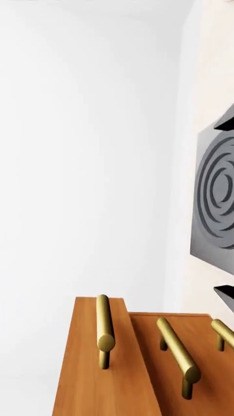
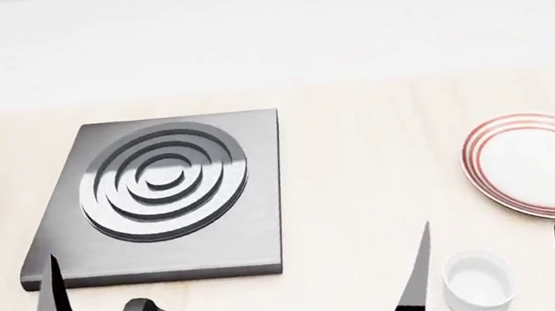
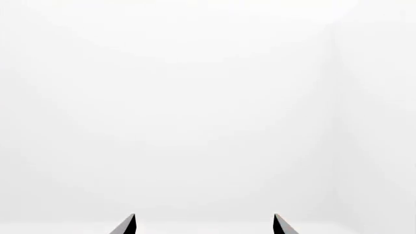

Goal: Pick the akita bowl on the cookies box and place it on the plate.

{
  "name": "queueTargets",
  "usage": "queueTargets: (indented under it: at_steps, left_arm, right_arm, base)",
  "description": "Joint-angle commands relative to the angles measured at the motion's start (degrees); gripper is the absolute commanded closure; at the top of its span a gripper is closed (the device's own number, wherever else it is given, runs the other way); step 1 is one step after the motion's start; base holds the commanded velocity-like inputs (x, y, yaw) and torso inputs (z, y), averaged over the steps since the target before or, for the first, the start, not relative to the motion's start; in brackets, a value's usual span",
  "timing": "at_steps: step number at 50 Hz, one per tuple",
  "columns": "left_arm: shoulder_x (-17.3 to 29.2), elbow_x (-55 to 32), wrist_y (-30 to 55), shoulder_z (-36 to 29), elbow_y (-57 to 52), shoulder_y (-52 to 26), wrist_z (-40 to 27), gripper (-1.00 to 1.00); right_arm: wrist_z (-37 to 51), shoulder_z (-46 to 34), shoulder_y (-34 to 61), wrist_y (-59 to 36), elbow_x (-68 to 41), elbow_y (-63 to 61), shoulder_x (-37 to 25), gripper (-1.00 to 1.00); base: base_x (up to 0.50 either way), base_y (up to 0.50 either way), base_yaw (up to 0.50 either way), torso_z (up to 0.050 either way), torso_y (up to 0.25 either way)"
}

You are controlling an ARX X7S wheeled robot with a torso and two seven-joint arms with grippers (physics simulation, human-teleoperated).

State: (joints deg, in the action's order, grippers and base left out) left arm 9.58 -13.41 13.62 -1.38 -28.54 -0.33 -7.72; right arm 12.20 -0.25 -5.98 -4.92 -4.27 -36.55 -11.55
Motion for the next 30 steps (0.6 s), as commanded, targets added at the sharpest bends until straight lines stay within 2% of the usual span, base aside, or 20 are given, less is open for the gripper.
queueTargets:
  at_steps: [1, 8, 14, 30]
  left_arm:
    - [0.48, -0.16, -1.56, -0.20, -0.09, 0.61, -0.31, -1.00]
    - [0.76, -0.47, -2.29, -0.45, 0.23, 0.89, -0.25, -1.00]
    - [0.98, -0.80, -2.00, -0.64, 0.66, 0.78, -0.45, -1.00]
    - [1.62, -1.22, -2.41, -1.03, 0.62, 1.00, -0.94, -1.00]
  right_arm:
    - [0.78, -0.28, -0.51, 1.17, 0.79, -0.39, -0.49, -1.00]
    - [0.23, -0.35, -0.77, 3.53, -0.89, 1.08, -0.74, -1.00]
    - [1.42, -0.72, 0.00, 2.31, 0.75, 1.71, -0.54, -1.00]
    - [2.11, -0.62, -0.16, 1.90, -0.13, 0.95, -1.07, -1.00]
  base:
    - [0.50, 0.00, 0.00, 0.000, 0.000]
    - [0.50, 0.00, 0.00, 0.000, 0.000]
    - [0.00, -0.06, 0.00, 0.000, 0.000]
    - [-0.15, -0.50, 0.00, 0.000, 0.000]
